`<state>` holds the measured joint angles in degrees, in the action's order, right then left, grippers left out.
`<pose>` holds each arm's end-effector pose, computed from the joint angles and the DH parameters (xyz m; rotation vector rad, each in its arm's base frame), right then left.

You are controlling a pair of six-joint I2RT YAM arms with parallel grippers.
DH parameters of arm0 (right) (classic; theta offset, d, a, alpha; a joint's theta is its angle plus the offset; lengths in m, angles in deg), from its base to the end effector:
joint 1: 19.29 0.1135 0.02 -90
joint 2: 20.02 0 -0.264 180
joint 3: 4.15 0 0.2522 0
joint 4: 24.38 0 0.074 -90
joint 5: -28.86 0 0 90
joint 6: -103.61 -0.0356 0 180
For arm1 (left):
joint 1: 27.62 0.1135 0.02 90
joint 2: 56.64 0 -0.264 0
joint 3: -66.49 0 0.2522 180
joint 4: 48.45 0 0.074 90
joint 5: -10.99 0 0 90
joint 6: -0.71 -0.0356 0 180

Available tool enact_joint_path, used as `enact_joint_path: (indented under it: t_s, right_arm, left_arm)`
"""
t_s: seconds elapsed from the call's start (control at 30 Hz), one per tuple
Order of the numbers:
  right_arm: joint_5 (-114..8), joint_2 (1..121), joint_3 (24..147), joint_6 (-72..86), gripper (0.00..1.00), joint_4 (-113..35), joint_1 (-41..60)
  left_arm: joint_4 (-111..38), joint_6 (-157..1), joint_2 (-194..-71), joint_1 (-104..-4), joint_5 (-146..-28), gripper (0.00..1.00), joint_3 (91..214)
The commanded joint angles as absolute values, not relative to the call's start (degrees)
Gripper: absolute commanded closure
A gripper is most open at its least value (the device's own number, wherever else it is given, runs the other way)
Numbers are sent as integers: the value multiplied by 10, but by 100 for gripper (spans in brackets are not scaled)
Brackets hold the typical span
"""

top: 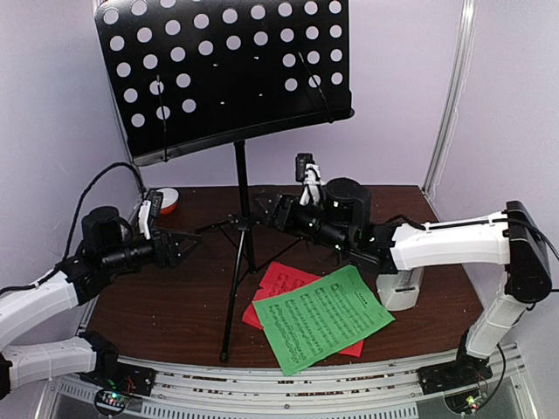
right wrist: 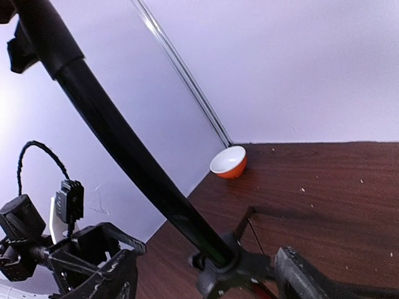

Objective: Pack up the instrument practice props

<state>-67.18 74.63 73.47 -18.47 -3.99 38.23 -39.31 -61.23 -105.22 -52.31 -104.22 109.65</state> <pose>0.2135 0.3285 0.3092 -0.2696 1.6080 1.1555 0.1747 -0.0970 0.2609 0.2728 1.9105 -1.0344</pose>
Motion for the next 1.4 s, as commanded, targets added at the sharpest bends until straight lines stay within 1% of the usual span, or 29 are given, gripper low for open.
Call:
enact_joint_path:
  t_s: [0.0,0.03,0.13,0.4,0.53,0.63,0.73,0.83,0.87,1.0,1.07,1.23,1.3,1.37]
  right_arm:
    - [-632,774,800,-121,25,32,364]
    - [-621,783,809,-121,29,40,359]
    - [-586,811,835,-116,34,74,347]
    - [-510,857,893,-106,44,115,338]
    - [-483,870,915,-103,47,120,338]
    - [-477,877,923,-103,48,124,338]
    - [-480,885,930,-103,52,129,338]
    - [-476,895,945,-104,61,127,337]
    - [-475,898,950,-104,62,126,338]
    - [-483,905,958,-102,59,128,335]
    - [-484,906,957,-102,61,131,334]
    - [-470,913,961,-102,77,137,334]
    - [-468,914,960,-100,83,138,334]
    - [-465,913,960,-99,87,139,334]
  left_arm:
    - [-441,-587,-1018,-522,-1060,16,1072]
    - [-442,-585,-1013,-522,-1063,16,1065]
    - [-444,-580,-1002,-522,-1070,17,1051]
    - [-439,-557,-1002,-523,-1066,22,1033]
    - [-473,-531,-1021,-531,-1073,24,1015]
    - [-504,-523,-1049,-550,-1075,25,1015]
    - [-531,-522,-1090,-575,-1071,27,1026]
    - [-559,-524,-1149,-612,-1060,28,1046]
    - [-568,-525,-1166,-626,-1055,29,1053]
    - [-593,-527,-1223,-659,-1032,30,1077]
    - [-601,-528,-1242,-662,-1019,31,1084]
    - [-613,-536,-1285,-662,-1010,33,1107]
    - [-616,-540,-1304,-663,-1012,40,1118]
    - [-612,-547,-1319,-664,-1010,47,1128]
